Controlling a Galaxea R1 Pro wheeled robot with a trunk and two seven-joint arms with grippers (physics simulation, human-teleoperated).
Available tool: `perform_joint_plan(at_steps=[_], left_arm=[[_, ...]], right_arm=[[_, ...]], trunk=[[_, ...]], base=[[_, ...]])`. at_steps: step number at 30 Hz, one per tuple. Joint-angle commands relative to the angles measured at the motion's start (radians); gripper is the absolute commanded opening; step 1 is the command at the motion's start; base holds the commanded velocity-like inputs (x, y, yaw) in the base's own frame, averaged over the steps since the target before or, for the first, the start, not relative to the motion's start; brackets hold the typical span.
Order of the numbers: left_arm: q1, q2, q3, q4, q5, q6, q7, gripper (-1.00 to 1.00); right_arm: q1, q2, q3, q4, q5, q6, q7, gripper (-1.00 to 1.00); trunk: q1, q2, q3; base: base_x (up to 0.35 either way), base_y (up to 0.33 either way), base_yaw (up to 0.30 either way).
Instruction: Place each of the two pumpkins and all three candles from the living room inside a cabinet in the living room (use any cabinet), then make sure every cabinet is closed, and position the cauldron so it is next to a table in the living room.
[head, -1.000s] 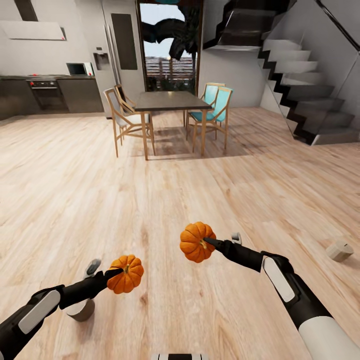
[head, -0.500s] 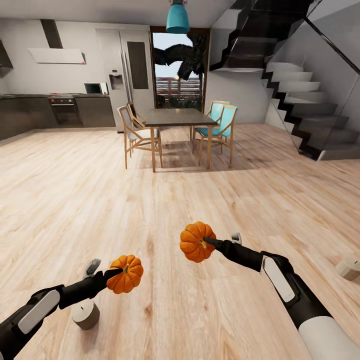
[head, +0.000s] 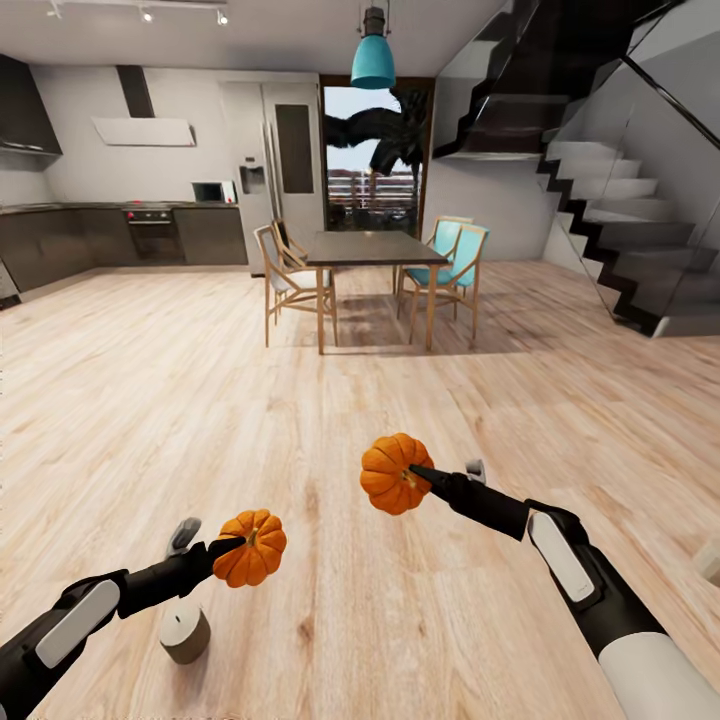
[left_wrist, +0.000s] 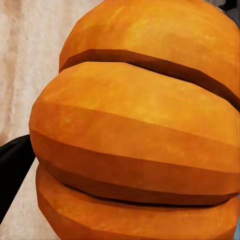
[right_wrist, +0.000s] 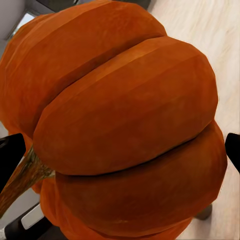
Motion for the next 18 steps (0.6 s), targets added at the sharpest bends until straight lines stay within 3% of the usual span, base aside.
perform_joint_plan(at_steps=[1,4,18], left_arm=[[-0.001,0.001,-0.003,0.000,0.008,0.003,0.002,-1.00],[-0.001,0.001,-0.003,0.000,0.008,0.003,0.002,-1.00],[-0.001,0.002,-0.001,0.004,0.008,0.003,0.002,-1.00]], right_arm=[[-0.001,-0.002,0.001,0.000,-0.012,0.009,0.000,-1.00],[-0.001,-0.001,0.001,0.004,-0.016,0.012,0.001,-1.00],[-0.001,0.000,0.000,0.012,-0.016,0.010,-0.005,-1.00]], trunk=[[0.000,0.000,-0.002],[0.000,0.000,-0.006],[-0.054,0.098,0.017]], base=[[0.000,0.000,0.105],[0.000,0.000,0.120],[0.000,0.000,0.128]])
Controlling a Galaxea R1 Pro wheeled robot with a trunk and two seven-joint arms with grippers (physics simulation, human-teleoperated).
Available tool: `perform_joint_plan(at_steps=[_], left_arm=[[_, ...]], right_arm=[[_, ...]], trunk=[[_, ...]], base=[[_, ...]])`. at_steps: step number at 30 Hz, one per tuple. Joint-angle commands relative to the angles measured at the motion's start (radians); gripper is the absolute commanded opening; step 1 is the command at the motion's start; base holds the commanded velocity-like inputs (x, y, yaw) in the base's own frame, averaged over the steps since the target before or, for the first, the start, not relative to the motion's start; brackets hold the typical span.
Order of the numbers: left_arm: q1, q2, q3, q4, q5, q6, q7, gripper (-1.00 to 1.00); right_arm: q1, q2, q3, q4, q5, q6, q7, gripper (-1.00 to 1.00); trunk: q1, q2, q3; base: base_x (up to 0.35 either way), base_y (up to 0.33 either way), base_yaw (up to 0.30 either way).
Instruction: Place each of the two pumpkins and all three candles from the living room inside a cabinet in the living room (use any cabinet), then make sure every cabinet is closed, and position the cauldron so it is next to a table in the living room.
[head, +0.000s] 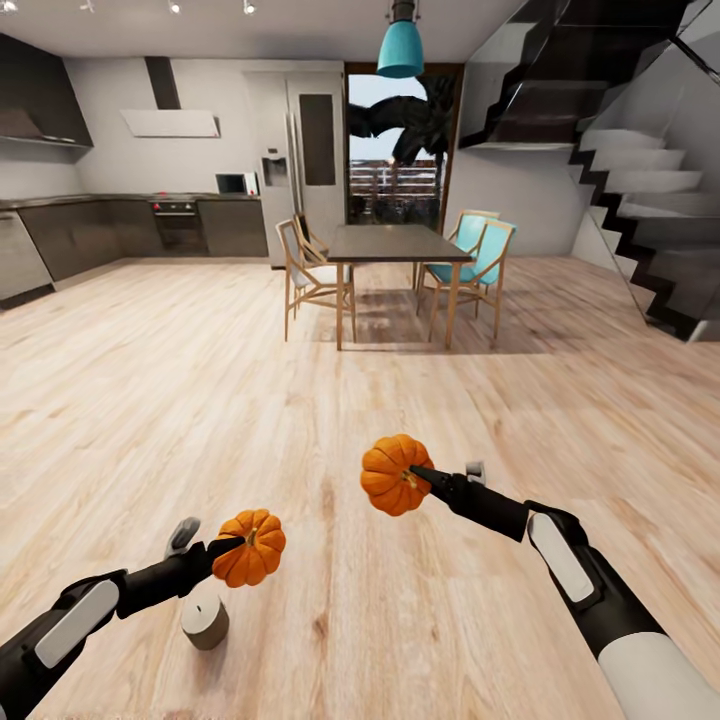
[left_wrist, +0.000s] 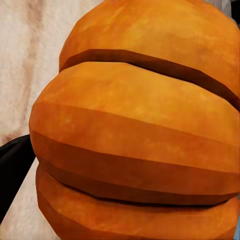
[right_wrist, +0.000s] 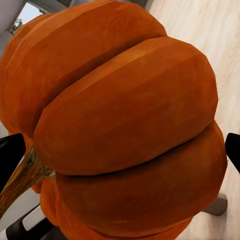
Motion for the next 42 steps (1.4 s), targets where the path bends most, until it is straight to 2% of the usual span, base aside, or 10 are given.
perform_joint_plan(at_steps=[1,15,42], left_arm=[[-0.001,0.001,-0.003,0.001,0.006,0.003,0.002,-1.00],[-0.001,0.000,-0.003,0.004,0.006,0.003,0.002,-1.00],[-0.001,0.002,-0.003,0.005,0.006,0.003,0.003,-1.00]], right_arm=[[0.000,-0.002,0.001,0.000,-0.008,0.007,-0.001,-1.00],[0.000,-0.001,0.003,0.003,-0.010,-0.009,0.014,-1.00],[0.000,0.002,0.003,0.004,-0.010,-0.010,0.011,-1.00]], trunk=[[-0.004,0.007,0.001],[-0.058,0.105,0.028],[-0.161,0.294,0.155]], base=[[0.000,0.000,0.128],[0.000,0.000,0.109],[0.000,0.000,0.001]])
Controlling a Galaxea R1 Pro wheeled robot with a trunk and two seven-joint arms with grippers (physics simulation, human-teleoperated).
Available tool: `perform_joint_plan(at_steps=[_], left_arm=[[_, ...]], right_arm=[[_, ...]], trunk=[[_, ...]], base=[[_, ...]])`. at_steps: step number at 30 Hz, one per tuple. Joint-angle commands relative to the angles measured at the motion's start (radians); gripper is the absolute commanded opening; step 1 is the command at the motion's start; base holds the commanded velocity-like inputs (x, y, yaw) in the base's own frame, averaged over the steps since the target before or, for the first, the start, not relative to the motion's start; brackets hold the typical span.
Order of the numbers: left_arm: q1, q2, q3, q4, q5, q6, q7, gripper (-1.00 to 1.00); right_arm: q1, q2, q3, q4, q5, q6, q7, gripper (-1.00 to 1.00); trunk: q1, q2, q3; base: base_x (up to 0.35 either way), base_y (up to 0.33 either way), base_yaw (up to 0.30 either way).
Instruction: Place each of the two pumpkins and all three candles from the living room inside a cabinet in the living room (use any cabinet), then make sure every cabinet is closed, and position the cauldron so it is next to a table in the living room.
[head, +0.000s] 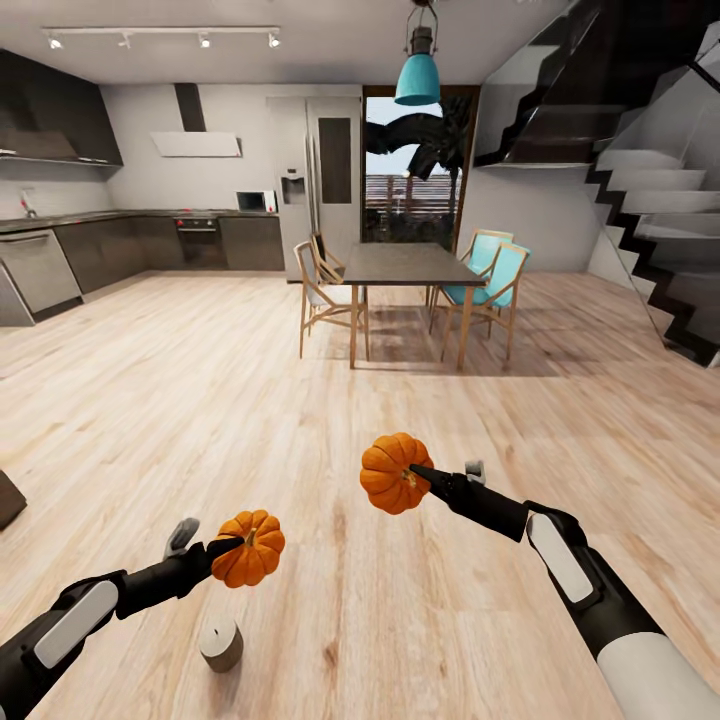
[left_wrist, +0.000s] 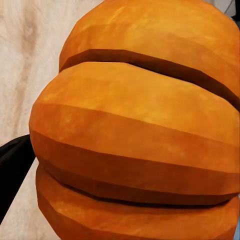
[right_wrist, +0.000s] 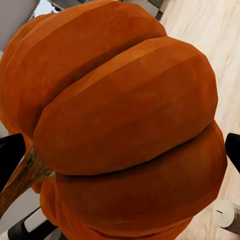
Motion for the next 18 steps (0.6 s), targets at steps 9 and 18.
perform_joint_plan(at_steps=[9,18], left_arm=[[-0.001,0.001,-0.003,0.002,0.006,0.002,0.002,-1.00],[-0.001,0.001,-0.002,0.002,0.006,0.002,0.002,-1.00]], right_arm=[[-0.001,0.000,0.002,0.021,-0.006,0.005,0.000,-1.00],[-0.001,-0.001,0.000,0.028,-0.006,0.004,0.001,-1.00]], trunk=[[-0.035,0.063,0.042],[-0.069,0.126,0.085]], base=[[0.000,0.000,0.046],[0.000,0.000,0.115]])
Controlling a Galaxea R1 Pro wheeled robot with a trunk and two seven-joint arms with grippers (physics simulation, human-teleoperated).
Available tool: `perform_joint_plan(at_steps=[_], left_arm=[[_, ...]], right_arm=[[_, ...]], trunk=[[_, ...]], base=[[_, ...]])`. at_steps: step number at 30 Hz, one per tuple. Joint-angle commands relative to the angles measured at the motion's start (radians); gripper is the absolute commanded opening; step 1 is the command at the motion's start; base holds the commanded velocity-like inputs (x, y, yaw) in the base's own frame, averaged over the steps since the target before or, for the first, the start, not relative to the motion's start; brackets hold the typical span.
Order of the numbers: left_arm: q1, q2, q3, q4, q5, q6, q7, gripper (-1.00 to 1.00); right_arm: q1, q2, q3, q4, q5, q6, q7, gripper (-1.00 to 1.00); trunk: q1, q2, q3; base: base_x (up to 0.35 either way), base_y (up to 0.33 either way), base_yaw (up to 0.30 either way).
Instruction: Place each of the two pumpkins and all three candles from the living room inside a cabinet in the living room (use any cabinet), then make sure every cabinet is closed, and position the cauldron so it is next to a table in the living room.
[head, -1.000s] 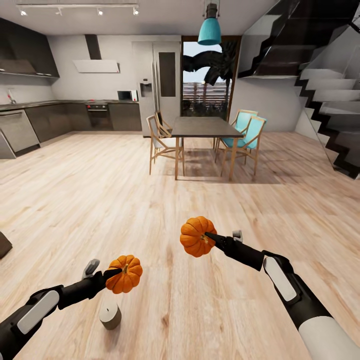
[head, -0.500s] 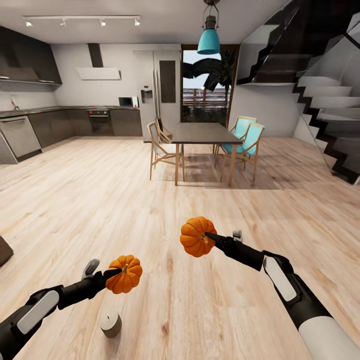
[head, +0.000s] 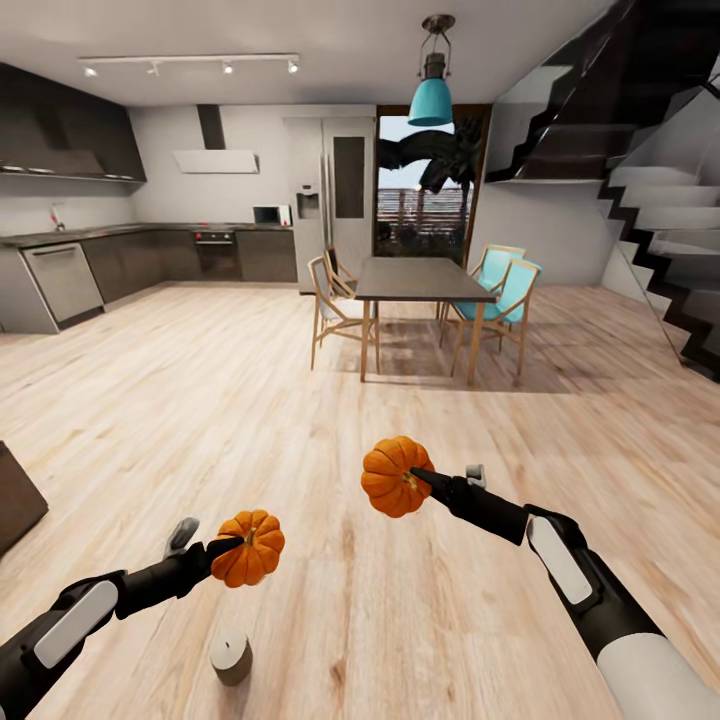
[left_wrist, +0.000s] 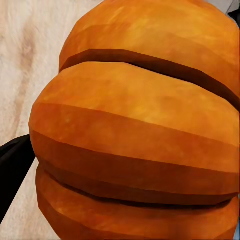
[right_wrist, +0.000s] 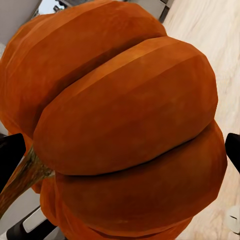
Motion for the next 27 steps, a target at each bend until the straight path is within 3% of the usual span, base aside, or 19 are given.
perform_joint_plan(at_steps=[1,14,27], left_arm=[[-0.001,0.001,-0.004,0.000,0.005,0.002,0.002,-1.00],[-0.002,0.000,-0.005,0.000,0.004,0.002,0.002,-1.00],[-0.002,0.001,-0.005,0.000,0.005,0.002,0.002,-1.00]], right_arm=[[0.000,-0.001,0.002,0.000,-0.006,0.006,-0.002,-1.00],[0.000,0.000,0.001,0.001,-0.006,0.006,-0.003,-1.00],[0.000,-0.001,0.001,0.002,-0.006,0.006,-0.008,-1.00]], trunk=[[-0.004,0.007,0.004],[-0.054,0.098,0.061],[-0.104,0.189,0.103]], base=[[0.000,0.000,0.131],[0.000,0.000,0.137],[0.000,0.000,0.008]])
